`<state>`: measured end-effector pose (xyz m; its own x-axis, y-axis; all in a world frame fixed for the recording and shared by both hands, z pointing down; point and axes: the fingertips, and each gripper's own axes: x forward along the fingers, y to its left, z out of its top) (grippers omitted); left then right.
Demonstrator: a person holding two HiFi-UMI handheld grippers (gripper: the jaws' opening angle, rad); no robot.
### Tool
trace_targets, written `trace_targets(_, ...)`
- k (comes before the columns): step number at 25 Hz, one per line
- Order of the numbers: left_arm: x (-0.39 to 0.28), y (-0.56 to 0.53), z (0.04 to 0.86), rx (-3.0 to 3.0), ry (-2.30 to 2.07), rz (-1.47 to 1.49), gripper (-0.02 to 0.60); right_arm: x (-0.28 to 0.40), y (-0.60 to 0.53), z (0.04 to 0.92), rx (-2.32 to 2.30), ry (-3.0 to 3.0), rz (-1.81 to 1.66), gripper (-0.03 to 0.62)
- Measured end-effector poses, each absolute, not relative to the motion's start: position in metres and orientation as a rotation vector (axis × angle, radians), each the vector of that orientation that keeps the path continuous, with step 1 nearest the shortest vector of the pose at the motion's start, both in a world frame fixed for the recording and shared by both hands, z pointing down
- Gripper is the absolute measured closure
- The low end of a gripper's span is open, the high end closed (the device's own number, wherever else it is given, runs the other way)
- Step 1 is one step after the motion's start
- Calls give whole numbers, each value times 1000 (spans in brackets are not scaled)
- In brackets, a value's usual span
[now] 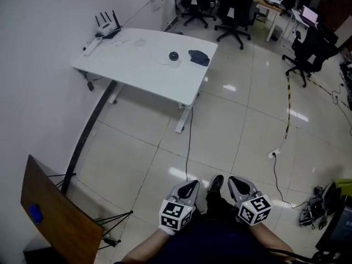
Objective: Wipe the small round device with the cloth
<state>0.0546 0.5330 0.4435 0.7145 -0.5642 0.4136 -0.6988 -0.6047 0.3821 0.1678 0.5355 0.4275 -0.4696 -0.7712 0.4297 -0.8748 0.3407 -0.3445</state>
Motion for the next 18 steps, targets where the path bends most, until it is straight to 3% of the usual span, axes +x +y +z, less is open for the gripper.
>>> trace_targets(9,54,435,446,2344,-1162,415,580,172,422,443,1334,-2545,827,583)
trace_targets(18,96,362,433,2341,-1261,452,580,211,331,429,1252,-2629,832,582)
